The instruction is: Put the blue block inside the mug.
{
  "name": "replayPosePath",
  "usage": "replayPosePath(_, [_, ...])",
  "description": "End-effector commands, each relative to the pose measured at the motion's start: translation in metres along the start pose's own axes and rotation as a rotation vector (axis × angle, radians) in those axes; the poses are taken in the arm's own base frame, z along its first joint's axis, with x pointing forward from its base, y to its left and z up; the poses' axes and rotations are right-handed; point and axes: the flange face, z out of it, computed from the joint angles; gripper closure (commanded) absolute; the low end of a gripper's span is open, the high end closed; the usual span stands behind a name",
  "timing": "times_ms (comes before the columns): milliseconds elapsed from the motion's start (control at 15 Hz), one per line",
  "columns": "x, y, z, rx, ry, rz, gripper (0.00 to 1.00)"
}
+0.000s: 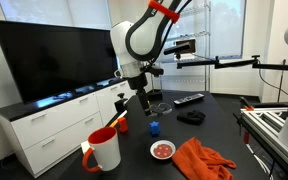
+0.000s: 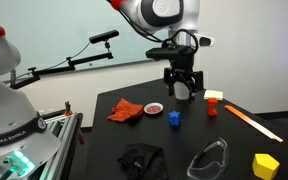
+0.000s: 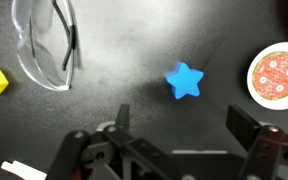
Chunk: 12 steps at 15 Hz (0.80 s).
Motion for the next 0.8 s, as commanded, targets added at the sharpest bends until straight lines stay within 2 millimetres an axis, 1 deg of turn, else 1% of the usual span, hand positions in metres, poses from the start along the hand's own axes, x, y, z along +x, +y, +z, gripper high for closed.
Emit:
replayPosePath(0, [0.001,0.001,0.002,-0.047,-0.028,0.005,0.0])
replayPosePath(267, [0.006,-0.002,0.022,-0.076,-0.071,-0.001,0.0])
replayPosePath(400, [0.004,-0.005,0.03,-0.073,-0.081,-0.011,0.0])
replayPosePath(533, [0.002,-0.007,0.037,-0.058,-0.08,-0.023,0.0])
replayPosePath(733, [0.0,-0.008,0.041,-0.053,-0.074,-0.039,0.0])
